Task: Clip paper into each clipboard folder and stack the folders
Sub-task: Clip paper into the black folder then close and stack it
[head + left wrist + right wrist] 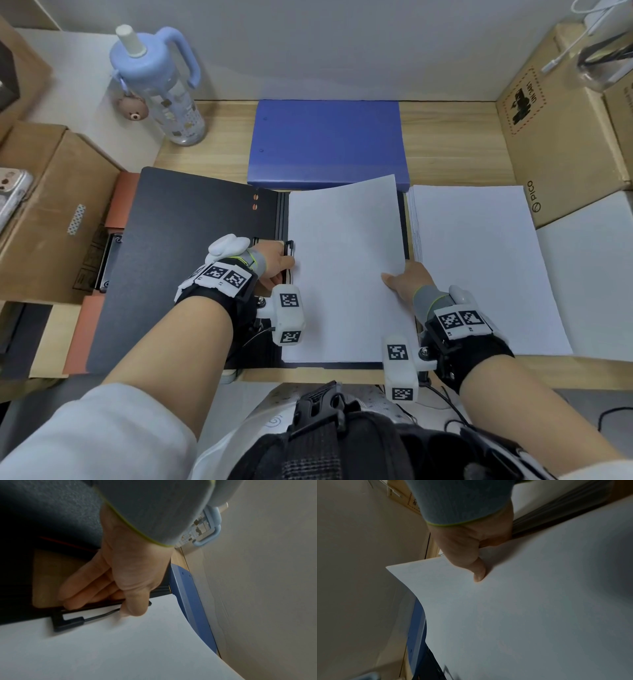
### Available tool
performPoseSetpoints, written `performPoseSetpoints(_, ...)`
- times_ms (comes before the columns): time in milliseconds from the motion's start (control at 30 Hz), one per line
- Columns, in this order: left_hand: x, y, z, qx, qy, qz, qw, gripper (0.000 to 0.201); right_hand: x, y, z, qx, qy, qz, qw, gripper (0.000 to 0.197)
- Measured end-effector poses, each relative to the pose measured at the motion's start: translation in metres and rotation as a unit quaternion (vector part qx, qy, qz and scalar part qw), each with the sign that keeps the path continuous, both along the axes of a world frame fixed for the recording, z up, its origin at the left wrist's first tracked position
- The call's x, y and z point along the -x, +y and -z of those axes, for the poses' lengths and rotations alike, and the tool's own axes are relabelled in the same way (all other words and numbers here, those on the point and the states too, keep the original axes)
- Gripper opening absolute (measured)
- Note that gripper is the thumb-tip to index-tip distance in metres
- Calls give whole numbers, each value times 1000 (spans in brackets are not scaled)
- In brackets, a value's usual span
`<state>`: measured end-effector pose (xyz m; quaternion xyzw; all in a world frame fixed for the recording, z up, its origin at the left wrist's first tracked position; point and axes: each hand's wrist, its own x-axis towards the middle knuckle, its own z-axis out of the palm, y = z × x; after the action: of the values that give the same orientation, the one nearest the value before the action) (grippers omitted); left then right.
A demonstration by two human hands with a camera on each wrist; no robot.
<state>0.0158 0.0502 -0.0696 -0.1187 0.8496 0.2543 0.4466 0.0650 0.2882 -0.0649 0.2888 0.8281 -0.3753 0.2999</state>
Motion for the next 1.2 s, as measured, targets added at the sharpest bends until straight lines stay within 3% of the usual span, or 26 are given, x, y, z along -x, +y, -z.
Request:
performPoseSetpoints(900, -4, 21, 1, 91, 31, -2, 995, 35, 1, -1, 3, 19, 3, 16, 1000, 42)
performPoseSetpoints(1200, -10, 22, -6, 76, 38, -16, 996, 30, 14, -3, -14, 86, 78, 100, 988, 51)
